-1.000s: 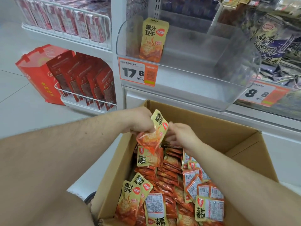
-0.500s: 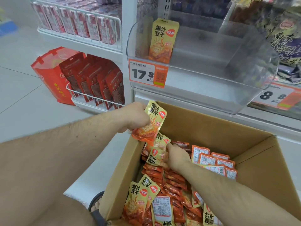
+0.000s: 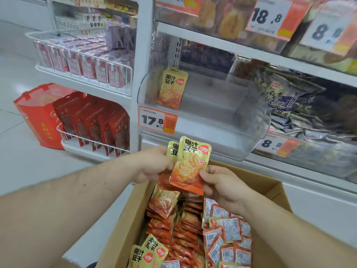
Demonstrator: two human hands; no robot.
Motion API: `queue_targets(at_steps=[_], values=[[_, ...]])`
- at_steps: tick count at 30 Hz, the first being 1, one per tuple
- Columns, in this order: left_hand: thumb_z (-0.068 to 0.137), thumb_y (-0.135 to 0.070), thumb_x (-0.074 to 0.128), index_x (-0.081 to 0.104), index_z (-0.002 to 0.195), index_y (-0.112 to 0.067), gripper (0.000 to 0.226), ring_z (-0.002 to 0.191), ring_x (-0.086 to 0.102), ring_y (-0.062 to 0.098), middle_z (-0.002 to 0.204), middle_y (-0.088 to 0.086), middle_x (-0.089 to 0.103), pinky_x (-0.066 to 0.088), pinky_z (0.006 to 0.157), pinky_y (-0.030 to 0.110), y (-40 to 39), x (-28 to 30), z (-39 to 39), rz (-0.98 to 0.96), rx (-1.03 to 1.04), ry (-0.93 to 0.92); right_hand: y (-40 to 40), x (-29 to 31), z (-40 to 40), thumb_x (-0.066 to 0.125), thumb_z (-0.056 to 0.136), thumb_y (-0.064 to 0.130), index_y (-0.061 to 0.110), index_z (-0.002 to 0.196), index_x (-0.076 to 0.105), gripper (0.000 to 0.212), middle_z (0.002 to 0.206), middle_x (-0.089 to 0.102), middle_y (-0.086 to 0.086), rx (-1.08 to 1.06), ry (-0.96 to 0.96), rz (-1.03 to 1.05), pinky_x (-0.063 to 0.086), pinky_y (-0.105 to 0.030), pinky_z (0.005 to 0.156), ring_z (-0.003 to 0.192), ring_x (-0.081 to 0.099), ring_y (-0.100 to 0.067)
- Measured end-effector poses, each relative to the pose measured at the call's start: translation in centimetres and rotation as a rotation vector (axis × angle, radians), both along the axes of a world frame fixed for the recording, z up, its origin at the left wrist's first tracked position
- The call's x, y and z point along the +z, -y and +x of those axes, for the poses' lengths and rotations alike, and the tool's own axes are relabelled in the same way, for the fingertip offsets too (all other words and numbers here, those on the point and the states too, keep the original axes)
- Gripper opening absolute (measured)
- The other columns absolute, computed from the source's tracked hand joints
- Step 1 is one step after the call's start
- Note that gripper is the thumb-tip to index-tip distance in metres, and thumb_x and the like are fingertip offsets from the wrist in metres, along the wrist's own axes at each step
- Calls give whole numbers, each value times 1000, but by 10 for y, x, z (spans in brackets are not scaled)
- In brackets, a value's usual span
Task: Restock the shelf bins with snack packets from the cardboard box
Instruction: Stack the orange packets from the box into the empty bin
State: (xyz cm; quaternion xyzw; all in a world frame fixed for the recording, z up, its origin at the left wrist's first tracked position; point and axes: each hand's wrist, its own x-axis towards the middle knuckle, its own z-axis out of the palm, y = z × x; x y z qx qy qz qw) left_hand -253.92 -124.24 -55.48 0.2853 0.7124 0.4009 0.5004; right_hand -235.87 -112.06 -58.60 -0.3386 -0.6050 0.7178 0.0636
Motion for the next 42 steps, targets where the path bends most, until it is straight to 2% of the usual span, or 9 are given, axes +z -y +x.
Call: queue_targets(at_steps=[4,10,15,20,24,27,32,36,42], values=[[79,17,40,56,124,0,50,93,65,28,105,14,68,59,75,40,3,14,7,128,-5,265,10,16,-12,54,101,16,14,76,49,25,50,45,-7,-97,53,158,28,-33,57,48,36,-17],[90,4,64,64,119,-16,36,101,71,25,107,6,75,57,80,43,5,23,8,223,38,197,16,39,-20,61,97,16,8,88,52,15,53,52,-5,-165,68,313,38,-31,58,46,43,-15],[91,7,61,62,119,-17,38,103,70,23,111,4,74,57,79,41,8,36,2,302,3,181,12,75,-28,75,86,17,11,119,57,38,100,70,-9,-143,49,365,38,-19,46,52,53,-6],[92,8,60,62,119,-18,38,110,68,25,115,5,73,53,96,46,5,50,2,361,-64,120,11,106,-41,68,89,5,6,107,68,19,77,73,2,72,54,340,38,-10,41,46,58,2],[73,-20,81,58,115,-25,48,101,69,16,109,-3,69,57,90,39,-3,66,-2,458,123,-25,-6,125,-58,67,90,10,12,102,71,13,80,73,1,78,134,387,24,-20,45,46,43,-3],[71,-40,76,57,106,-28,41,98,57,5,110,-10,54,47,95,30,-7,68,-20,591,453,-427,-28,145,-79,69,89,12,13,90,69,2,70,70,2,-25,102,395,18,-23,47,48,35,-7],[85,-33,63,56,132,-31,48,145,9,24,154,10,16,12,119,36,-17,44,-42,355,405,-1099,-64,155,-141,74,85,6,14,86,66,11,78,69,3,-194,95,489,28,-14,36,41,51,-1],[89,-31,56,54,129,-33,40,148,-24,33,160,11,-25,4,123,46,-26,29,-38,220,256,-1138,-84,133,-195,77,83,7,17,87,62,19,83,63,3,-172,204,515,33,-20,42,57,47,-5],[90,-20,56,52,119,-23,29,145,-33,32,157,8,-33,4,123,47,-30,25,-34,248,274,-1093,-104,93,-251,86,73,11,6,115,65,48,113,71,-7,-218,166,534,54,-33,72,95,66,-20]])
